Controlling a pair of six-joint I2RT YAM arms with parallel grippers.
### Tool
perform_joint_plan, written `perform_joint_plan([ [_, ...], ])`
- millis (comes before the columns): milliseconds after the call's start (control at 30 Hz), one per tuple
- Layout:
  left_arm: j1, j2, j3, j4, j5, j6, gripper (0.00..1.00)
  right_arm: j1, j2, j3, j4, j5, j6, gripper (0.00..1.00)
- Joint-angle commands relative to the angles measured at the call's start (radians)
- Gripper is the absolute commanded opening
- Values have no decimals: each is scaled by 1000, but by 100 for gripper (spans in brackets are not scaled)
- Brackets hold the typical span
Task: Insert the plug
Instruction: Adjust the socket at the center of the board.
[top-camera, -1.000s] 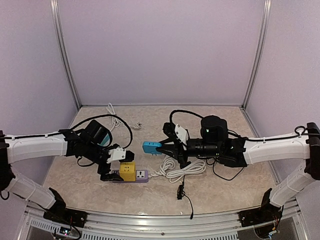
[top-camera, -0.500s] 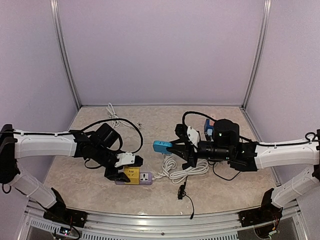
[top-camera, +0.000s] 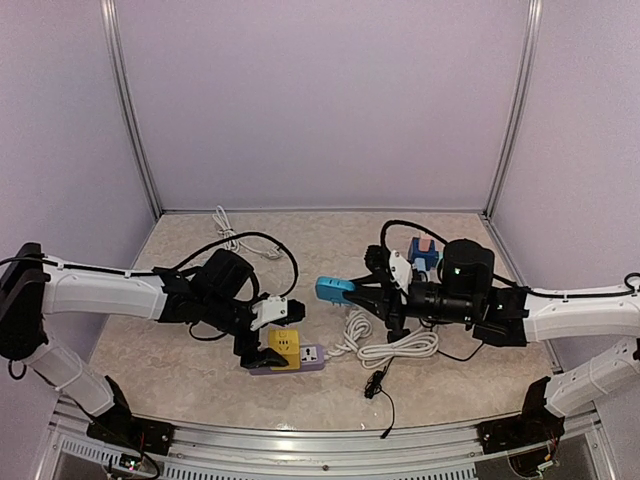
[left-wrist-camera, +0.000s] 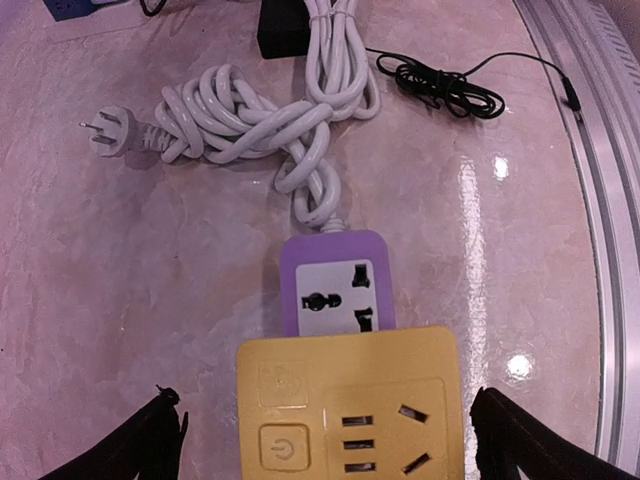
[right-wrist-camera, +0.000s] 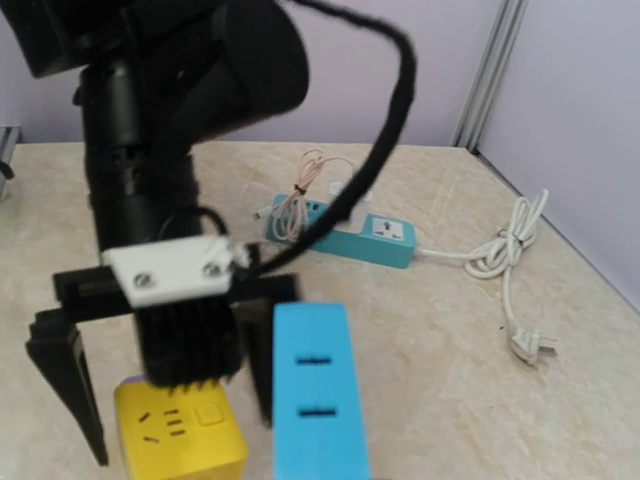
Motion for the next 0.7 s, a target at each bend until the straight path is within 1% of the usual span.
perform_joint_plan([
  [0, 14, -91, -9, 88, 4, 11, 99, -10, 29, -10, 12, -67, 14, 0],
  [67, 29, -145, -3, 64, 14, -7, 99, -9, 70, 10, 33, -113, 14, 0],
  [167, 56, -237, -16, 17, 86, -36, 99, -9, 156, 74, 64, -191, 24, 0],
  [267, 54, -321, -78, 65, 111, -137, 97, -9, 262, 142, 99, -257, 40, 0],
  [333, 50, -355, -132, 131, 114, -217, 92, -9, 309, 169, 147, -293, 60, 0],
  [367, 49, -376, -158, 162, 122, -248, 88, -9, 329, 179, 176, -312, 74, 0],
  [433, 48, -397, -201, 202, 145, -272, 79, -7, 366, 202, 218, -344, 106, 0],
  [533, 45, -420, -242, 264, 139, -292, 68, 3, 421, 237, 206, -371, 136, 0],
  [600, 46, -428, -267, 306, 112, -309, 64, 13, 446, 244, 204, -381, 145, 0],
  [667, 49, -428, -284, 334, 85, -320, 63, 15, 461, 239, 235, -397, 167, 0],
])
